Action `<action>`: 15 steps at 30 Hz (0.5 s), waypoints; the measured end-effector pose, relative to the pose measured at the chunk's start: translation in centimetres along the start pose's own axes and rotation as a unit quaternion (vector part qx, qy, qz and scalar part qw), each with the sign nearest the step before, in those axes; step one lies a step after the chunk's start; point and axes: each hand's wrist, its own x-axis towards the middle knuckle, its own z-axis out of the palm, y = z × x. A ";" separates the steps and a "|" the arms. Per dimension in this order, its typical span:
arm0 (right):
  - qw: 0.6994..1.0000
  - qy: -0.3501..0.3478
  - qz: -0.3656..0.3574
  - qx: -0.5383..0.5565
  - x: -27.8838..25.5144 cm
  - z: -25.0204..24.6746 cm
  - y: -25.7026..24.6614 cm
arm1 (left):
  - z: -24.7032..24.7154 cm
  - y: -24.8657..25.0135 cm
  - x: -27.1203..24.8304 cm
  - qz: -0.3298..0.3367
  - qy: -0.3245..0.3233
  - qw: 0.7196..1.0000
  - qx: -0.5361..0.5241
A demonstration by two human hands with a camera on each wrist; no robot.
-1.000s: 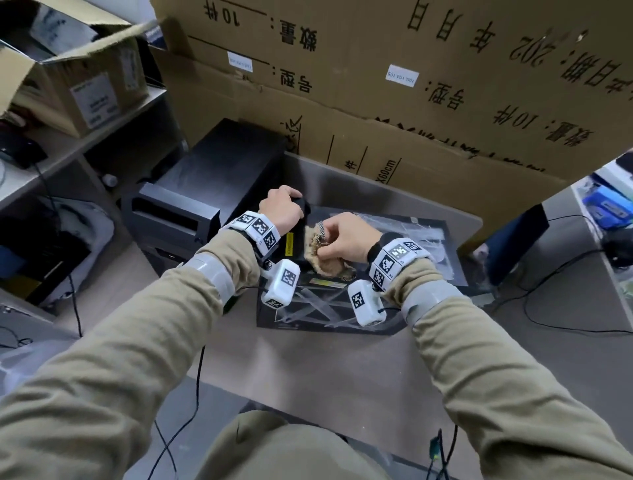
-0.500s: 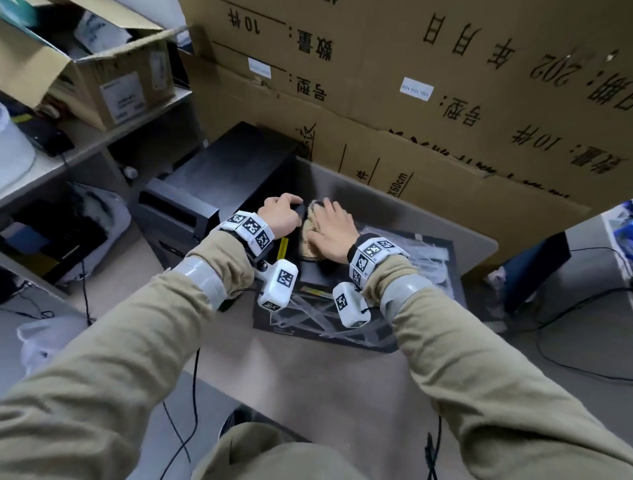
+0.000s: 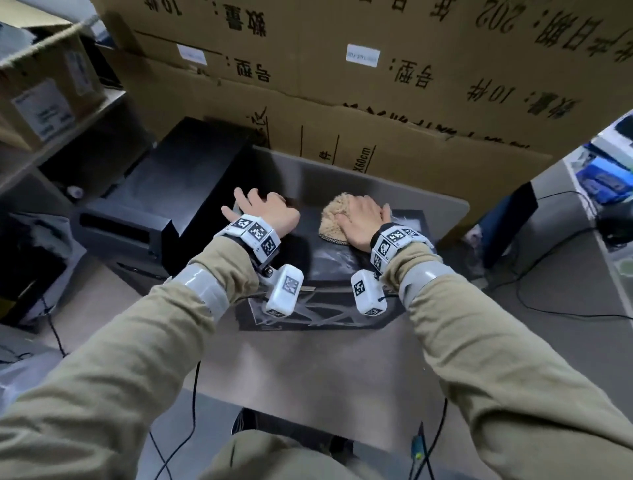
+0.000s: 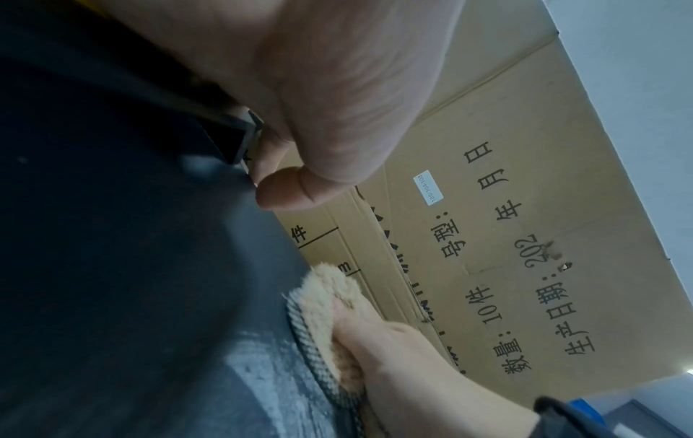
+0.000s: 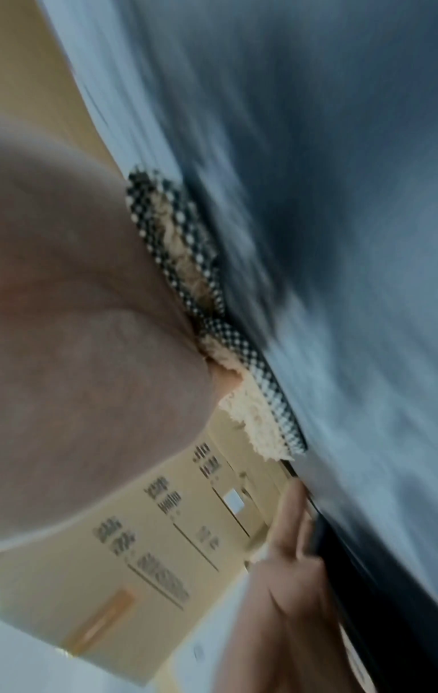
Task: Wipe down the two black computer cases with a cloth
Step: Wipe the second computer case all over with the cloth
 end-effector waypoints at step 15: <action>0.992 -0.007 0.083 0.092 -2.3 -1.2 10.7 | -1.0 -0.2 -1.1 0.024 0.002 0.997 -0.067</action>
